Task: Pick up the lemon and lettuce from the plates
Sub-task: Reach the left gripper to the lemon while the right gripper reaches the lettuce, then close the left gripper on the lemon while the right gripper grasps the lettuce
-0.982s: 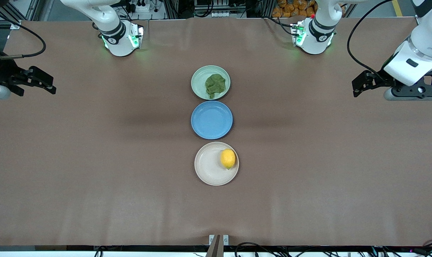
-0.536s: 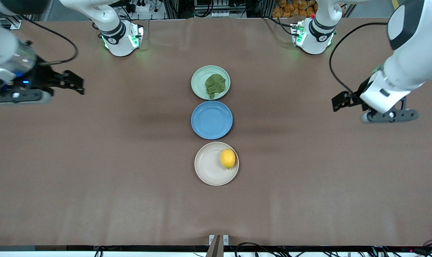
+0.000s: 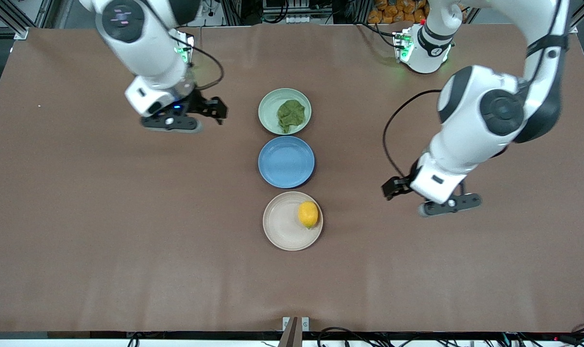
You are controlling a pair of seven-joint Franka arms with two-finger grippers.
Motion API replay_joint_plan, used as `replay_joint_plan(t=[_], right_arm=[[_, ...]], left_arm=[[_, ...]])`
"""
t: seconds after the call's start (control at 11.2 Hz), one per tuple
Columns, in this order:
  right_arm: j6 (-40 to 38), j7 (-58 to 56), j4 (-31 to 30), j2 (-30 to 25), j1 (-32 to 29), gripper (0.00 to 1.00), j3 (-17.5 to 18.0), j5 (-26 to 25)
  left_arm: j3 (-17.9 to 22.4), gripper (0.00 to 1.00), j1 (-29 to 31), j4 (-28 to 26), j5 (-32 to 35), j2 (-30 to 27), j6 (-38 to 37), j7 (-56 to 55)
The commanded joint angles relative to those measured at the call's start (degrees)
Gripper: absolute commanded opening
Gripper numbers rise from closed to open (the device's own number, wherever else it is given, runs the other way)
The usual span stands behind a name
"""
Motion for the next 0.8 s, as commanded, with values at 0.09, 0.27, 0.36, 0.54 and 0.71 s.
replay_joint_plan(t=[0.09, 0.27, 0.36, 0.54, 0.71], right_arm=[[13.4, 9.8, -10.0, -0.9, 1.1, 1.0, 9.2, 0.4], [19.7, 14.3, -14.7, -0.6, 4.9, 1.0, 10.2, -1.0], [20.9, 16.6, -16.0, 0.1, 7.1, 1.0, 10.2, -2.2], [22.9, 22.6, -16.0, 5.5, 11.3, 1.0, 10.2, -7.1], [26.2, 31.0, -15.8, 11.5, 15.1, 1.0, 10.2, -13.5]], left_arm=[[1.0, 1.0, -6.5, 7.8, -0.1, 12.8, 11.6, -9.2], [2.6, 1.0, -10.3, 8.6, -0.1, 18.6, 21.9, -11.2], [4.0, 1.0, -12.6, 8.6, 0.0, 20.4, 23.6, -11.6], [8.5, 1.0, -17.8, 8.7, -0.2, 23.6, 28.2, -12.9], [8.8, 1.0, -20.0, 8.6, -0.1, 26.7, 33.4, -16.2]])
